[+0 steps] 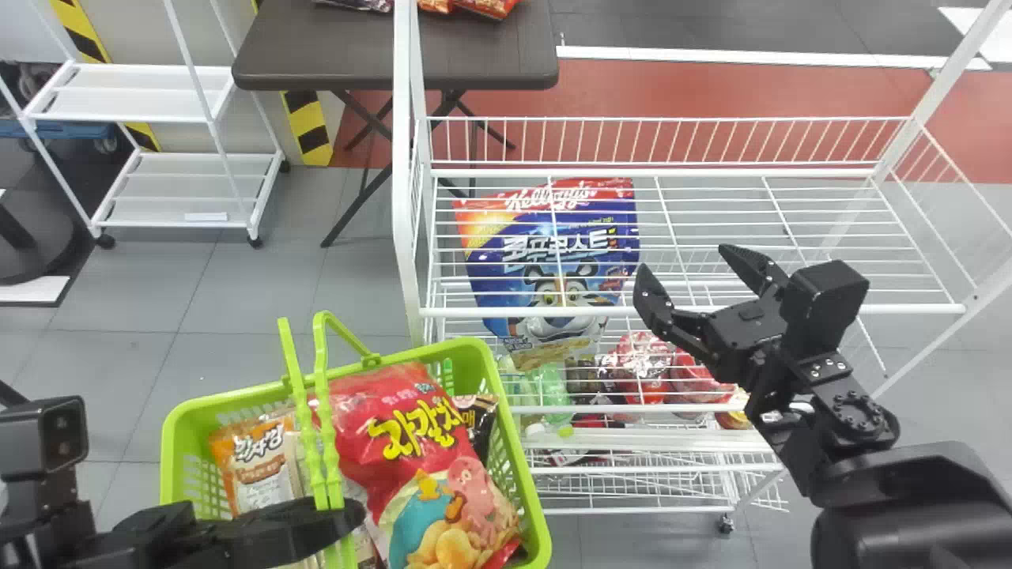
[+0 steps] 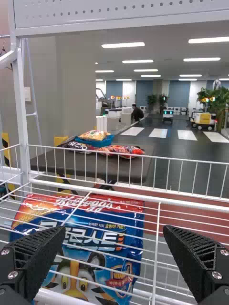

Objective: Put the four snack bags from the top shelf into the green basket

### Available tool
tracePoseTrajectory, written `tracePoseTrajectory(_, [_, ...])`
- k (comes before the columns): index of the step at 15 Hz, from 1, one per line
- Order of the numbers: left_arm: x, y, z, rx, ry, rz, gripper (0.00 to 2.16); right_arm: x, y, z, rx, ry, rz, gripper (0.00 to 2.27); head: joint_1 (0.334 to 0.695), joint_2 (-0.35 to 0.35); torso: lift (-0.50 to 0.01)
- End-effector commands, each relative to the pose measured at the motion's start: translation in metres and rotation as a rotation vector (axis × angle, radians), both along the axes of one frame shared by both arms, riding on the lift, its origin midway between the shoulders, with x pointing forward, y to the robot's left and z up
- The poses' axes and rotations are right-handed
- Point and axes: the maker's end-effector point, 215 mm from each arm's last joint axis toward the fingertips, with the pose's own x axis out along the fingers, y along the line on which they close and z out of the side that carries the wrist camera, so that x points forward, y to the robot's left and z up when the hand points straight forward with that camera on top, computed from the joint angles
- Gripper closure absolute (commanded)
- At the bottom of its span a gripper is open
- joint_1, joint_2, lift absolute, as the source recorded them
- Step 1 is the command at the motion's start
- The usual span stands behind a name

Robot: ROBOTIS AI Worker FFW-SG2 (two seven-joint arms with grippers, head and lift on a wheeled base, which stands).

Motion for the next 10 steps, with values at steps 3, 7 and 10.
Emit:
tracePoseTrajectory(3, [-0.0055, -0.0008, 0.0035, -0.006, 0.000, -0.009, 2.15, -0.0059, -0.0003, -0.0032, 0.001, 0.007, -0.001, 0.05, 0.695, -0.038, -0.003])
tracePoseTrajectory(7, [-0.0063, -0.0012, 0.0049, -0.003, 0.007, -0.014, 2.15, -0.0086, 0.0017, -0.0021, 0.005, 0.007, 0.000, 0.06, 0.695, -0.038, -0.003])
tracePoseTrajectory(10, [-0.0071, -0.0010, 0.0040, 0.001, 0.009, -0.017, 2.15, -0.0116, 0.0018, -0.0040, 0.008, 0.011, -0.003, 0.07, 0.695, -0.036, -0.003])
